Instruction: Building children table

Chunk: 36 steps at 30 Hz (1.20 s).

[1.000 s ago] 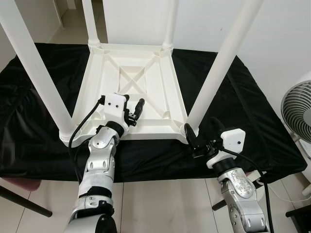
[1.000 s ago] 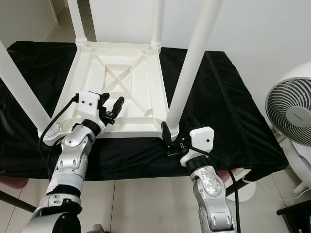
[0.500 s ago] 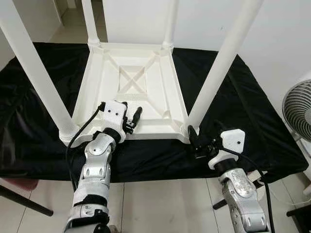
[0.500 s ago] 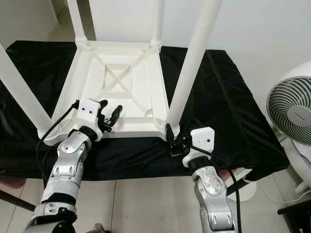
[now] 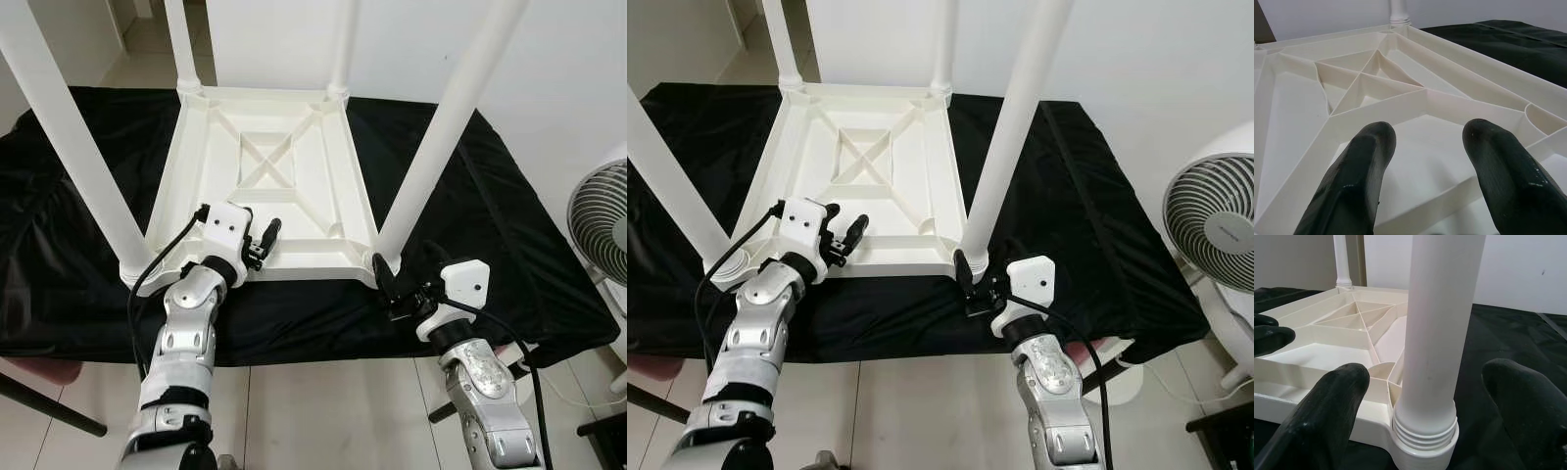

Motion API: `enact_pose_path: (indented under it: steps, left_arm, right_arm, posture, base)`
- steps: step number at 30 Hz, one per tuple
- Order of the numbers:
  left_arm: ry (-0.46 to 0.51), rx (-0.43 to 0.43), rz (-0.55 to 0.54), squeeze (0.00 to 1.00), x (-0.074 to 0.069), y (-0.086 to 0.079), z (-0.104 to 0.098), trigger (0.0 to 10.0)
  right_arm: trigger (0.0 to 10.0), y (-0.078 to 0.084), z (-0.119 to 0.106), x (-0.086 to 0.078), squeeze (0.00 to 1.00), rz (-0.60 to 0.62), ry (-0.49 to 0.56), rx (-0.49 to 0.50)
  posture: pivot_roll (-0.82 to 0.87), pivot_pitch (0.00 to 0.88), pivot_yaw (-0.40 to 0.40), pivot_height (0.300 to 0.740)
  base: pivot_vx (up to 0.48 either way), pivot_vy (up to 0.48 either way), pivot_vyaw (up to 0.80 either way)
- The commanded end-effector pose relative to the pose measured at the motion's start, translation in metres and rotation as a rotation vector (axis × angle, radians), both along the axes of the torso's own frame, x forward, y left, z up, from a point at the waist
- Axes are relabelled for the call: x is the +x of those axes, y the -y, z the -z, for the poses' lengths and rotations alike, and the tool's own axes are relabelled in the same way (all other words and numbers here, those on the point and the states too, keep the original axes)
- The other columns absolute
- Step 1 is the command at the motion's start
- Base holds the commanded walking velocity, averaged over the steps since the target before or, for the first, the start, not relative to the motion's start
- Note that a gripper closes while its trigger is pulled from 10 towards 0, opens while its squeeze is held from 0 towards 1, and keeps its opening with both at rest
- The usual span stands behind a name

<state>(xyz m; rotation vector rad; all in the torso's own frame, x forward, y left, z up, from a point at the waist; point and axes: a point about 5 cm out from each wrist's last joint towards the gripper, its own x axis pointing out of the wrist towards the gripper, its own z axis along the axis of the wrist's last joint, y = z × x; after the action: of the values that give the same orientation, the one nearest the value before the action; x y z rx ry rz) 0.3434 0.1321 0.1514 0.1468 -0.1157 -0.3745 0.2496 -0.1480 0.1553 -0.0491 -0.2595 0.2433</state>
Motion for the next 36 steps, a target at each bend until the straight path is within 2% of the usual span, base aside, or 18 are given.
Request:
enact_pose_path:
  steps: [1, 4, 7, 36]
  left_arm:
    - [0.004, -0.041, -0.289, 0.0, 0.0044, -0.0131, 0.0023, 10.0]
    - [0.0, -0.085, -0.35, 0.0, 0.0049, -0.0184, 0.0008, 10.0]
    - [0.003, -0.076, -0.359, 0.0, 0.0044, -0.0196, 0.0003, 10.0]
    - [0.011, -0.1, -0.332, 0.0, 0.0033, -0.0133, -0.0031, 10.0]
  right_arm:
    - [10.0, 0.002, 0.0007, 0.0008, 0.0, 0.01, -0.001, 0.008]
    - [10.0, 0.0015, -0.0005, 0.0016, 0.0, 0.016, 0.005, 0.011]
    - [10.0, 0.0013, -0.0004, 0.0017, 0.0, 0.016, 0.007, 0.012]
    - [10.0, 0.0008, -0.0012, 0.0024, 0.0, 0.019, 0.015, 0.011]
  posture:
    - [0.05, 0.065, -0.016, 0.74]
    - [0.05, 0.064, -0.015, 0.74]
    - [0.05, 0.063, -0.014, 0.74]
    - [0.05, 0.066, -0.015, 0.74]
  base:
    - [0.0, 0.0, 0.0]
    - [0.0, 0.0, 0.0]
    - [0.0, 0.0, 0.0]
    - [0.0, 0.0, 0.0]
